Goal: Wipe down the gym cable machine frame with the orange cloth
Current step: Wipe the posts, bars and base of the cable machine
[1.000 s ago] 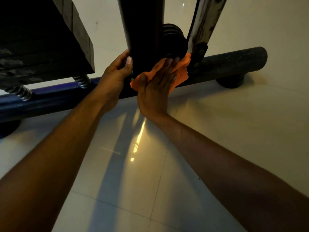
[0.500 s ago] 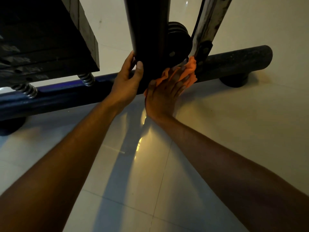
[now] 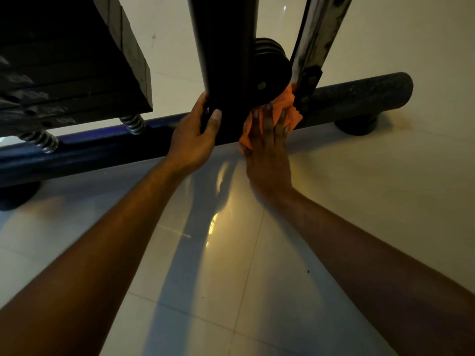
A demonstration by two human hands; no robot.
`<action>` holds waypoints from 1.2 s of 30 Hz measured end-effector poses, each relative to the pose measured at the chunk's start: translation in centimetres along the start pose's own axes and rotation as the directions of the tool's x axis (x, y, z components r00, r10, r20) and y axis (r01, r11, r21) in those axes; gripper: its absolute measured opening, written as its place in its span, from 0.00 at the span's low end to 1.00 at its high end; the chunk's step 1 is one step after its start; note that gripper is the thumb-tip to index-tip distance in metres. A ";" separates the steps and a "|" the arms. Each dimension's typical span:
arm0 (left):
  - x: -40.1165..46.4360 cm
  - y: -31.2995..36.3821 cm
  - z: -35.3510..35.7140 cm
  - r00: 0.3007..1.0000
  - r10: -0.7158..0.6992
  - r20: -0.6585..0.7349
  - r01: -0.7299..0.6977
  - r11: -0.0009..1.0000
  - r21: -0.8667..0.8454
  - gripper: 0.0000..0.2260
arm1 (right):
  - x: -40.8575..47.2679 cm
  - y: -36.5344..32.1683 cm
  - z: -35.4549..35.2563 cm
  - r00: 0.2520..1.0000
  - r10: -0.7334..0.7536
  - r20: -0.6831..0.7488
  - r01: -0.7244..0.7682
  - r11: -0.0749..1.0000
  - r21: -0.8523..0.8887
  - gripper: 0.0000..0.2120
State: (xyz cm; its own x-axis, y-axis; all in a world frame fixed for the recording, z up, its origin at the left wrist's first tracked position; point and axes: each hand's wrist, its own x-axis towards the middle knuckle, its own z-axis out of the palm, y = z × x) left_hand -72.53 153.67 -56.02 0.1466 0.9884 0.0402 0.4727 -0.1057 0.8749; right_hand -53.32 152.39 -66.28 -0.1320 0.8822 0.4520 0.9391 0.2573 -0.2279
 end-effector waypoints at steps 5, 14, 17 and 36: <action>-0.3 0.0 0.6 0.995 0.025 -0.095 -0.018 0.998 0.067 0.24 | 0.1 1.4 -2.8 0.995 0.036 0.092 -0.060 0.961 0.271 0.37; -2.0 -0.1 -0.1 0.998 0.050 -0.026 -0.042 0.972 0.233 0.26 | 1.7 1.0 -9.3 0.962 0.167 0.215 -0.255 0.834 0.490 0.15; -4.2 1.9 -0.8 0.996 -0.077 -0.038 0.084 0.967 0.240 0.25 | 2.2 0.1 -12.6 0.951 0.178 0.254 -0.281 0.840 0.464 0.14; -18.9 50.2 -23.0 0.978 -0.199 0.062 0.143 0.856 0.497 0.23 | 11.6 -14.0 -63.4 0.864 0.106 0.493 -0.329 0.859 0.393 0.18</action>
State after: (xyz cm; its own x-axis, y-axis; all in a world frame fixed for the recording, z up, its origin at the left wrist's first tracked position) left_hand -71.55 132.16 -1.81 0.1032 0.9808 -0.1652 0.8576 -0.0036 0.5143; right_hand -47.85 133.98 -3.15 -0.1707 0.9836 -0.0586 0.7252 0.0851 -0.6832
